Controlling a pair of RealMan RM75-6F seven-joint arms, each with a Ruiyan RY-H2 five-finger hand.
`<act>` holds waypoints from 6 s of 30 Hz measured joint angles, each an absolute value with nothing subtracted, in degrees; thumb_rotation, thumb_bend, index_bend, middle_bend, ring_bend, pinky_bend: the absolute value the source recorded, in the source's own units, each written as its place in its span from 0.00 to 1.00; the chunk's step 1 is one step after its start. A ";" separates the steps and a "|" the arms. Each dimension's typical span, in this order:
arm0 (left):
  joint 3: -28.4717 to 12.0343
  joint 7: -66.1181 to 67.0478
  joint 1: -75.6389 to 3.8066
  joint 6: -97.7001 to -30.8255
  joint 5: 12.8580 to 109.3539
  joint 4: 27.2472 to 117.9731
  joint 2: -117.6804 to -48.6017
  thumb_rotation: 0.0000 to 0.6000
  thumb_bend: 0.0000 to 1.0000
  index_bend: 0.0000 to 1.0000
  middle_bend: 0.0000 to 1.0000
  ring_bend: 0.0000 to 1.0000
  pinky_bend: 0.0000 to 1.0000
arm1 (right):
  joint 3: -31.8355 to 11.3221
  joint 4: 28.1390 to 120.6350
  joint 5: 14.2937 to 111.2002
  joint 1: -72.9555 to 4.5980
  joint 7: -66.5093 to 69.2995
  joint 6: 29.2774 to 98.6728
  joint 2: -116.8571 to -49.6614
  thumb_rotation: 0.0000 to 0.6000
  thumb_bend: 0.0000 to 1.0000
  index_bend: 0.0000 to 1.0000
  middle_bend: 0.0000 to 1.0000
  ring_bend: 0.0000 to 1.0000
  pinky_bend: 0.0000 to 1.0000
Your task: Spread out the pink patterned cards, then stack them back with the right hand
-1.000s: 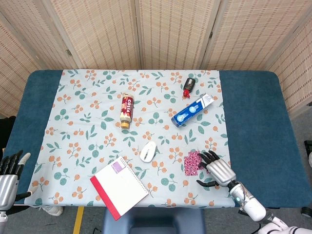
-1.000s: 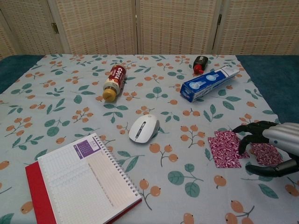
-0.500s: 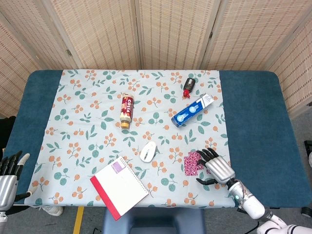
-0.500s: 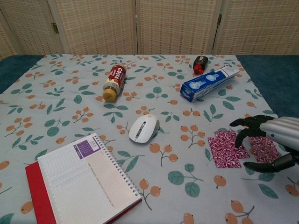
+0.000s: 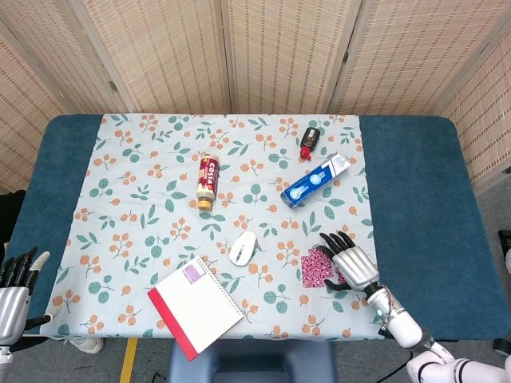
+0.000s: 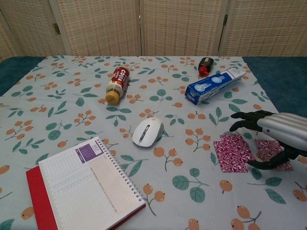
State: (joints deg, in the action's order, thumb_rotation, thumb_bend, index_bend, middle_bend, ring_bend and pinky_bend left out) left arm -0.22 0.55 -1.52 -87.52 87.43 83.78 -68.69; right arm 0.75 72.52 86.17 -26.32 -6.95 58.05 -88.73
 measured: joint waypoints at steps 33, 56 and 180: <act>-0.34 0.61 -1.82 -86.43 86.82 83.74 -68.69 1.00 0.18 0.10 0.03 0.07 0.00 | -1.60 66.78 83.36 -28.43 -7.89 56.69 -92.51 0.71 0.34 0.05 0.00 0.00 0.00; -0.40 0.65 -2.00 -85.62 86.18 83.26 -69.00 1.00 0.18 0.09 0.03 0.07 0.00 | -4.66 62.35 80.34 -32.70 -8.89 53.21 -95.83 0.71 0.34 0.05 0.00 0.00 0.00; 0.42 -1.66 -1.39 -85.65 86.75 81.79 -69.13 1.00 0.18 0.10 0.03 0.07 0.00 | 0.59 82.19 75.26 -31.21 -13.88 50.03 -86.57 0.71 0.34 0.31 0.06 0.00 0.00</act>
State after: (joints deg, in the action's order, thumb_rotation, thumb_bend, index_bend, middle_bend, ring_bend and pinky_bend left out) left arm 0.42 -1.66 -1.39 -85.65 86.75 81.79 -69.13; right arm 0.59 82.19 75.26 -31.21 -13.88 50.03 -86.57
